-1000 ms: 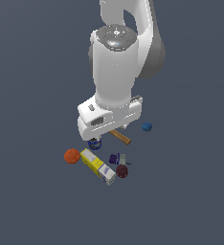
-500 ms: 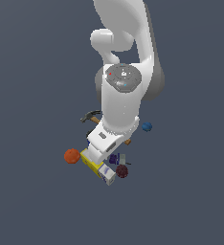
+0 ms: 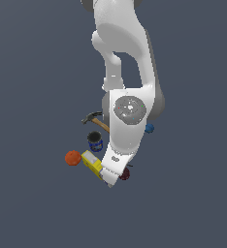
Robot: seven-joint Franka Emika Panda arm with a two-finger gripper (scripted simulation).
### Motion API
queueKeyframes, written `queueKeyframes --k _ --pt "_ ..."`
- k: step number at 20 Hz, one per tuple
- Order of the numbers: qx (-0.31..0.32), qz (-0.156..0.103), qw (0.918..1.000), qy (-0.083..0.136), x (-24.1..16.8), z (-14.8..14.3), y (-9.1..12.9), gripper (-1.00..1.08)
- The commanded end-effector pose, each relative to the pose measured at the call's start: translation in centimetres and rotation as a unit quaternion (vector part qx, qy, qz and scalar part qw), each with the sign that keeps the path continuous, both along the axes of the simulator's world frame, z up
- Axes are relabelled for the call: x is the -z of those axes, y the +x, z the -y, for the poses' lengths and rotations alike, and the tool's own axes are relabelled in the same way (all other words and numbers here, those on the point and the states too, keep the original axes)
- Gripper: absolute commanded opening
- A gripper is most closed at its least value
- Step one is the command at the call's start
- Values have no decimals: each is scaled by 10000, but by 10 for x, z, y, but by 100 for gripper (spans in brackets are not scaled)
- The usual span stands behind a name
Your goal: Pick up a designated object from a clutter of objects.
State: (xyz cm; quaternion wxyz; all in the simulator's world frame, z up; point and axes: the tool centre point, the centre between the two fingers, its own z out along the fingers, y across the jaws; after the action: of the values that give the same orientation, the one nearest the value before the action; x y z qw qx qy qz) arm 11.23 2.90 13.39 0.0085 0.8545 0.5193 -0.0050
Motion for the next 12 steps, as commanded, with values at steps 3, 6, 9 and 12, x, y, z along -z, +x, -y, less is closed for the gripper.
queueKeyframes --k 3,6,9,12 --pt "-561 -8 9984 39 24 -7 6 100" --pt "-838 -11 9965 60 36 -11 9 100" --pt "-1048 -13 9945 77 45 -13 11 100" --pt "-1190 -14 9928 90 51 -15 12 100"
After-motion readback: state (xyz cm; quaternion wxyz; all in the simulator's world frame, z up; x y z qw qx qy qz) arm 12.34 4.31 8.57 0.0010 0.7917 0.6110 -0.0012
